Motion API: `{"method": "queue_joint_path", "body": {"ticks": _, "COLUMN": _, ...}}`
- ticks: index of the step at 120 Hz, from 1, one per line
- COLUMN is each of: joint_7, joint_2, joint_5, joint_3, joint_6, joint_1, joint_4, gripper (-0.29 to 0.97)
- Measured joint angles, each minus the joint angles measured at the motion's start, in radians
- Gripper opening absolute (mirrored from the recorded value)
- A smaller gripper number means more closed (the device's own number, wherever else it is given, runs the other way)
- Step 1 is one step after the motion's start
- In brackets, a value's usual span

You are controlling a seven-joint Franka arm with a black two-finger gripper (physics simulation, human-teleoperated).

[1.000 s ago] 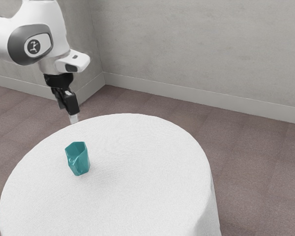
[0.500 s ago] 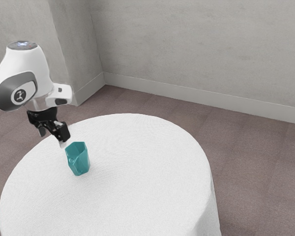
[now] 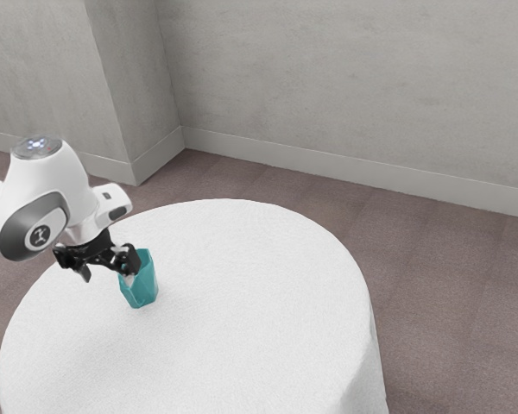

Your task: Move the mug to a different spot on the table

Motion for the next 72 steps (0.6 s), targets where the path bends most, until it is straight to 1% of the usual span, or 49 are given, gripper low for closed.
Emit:
{"method": "queue_joint_path", "body": {"ticks": 13, "joint_7": -0.098, "joint_2": 0.019, "joint_5": -0.001, "joint_3": 0.002, "joint_6": 0.067, "joint_1": 0.006, "joint_4": -0.023, "gripper": 0.48}}
{"method": "queue_joint_path", "body": {"ticks": 26, "joint_7": -0.181, "joint_2": 0.075, "joint_5": 0.004, "joint_3": 0.003, "joint_6": 0.174, "joint_1": 0.010, "joint_4": -0.054, "gripper": 0.40}}
{"method": "queue_joint_path", "body": {"ticks": 36, "joint_7": -0.235, "joint_2": 0.110, "joint_5": 0.006, "joint_3": 0.003, "joint_6": 0.265, "joint_1": 0.014, "joint_4": -0.064, "gripper": 0.36}}
{"method": "queue_joint_path", "body": {"ticks": 46, "joint_7": -0.280, "joint_2": 0.141, "joint_5": 0.008, "joint_3": 0.004, "joint_6": 0.327, "joint_1": 0.034, "joint_4": -0.063, "gripper": 0.34}}
{"method": "queue_joint_path", "body": {"ticks": 72, "joint_7": -0.348, "joint_2": 0.205, "joint_5": 0.009, "joint_3": 0.005, "joint_6": 0.406, "joint_1": 0.044, "joint_4": -0.059, "gripper": 0.31}}
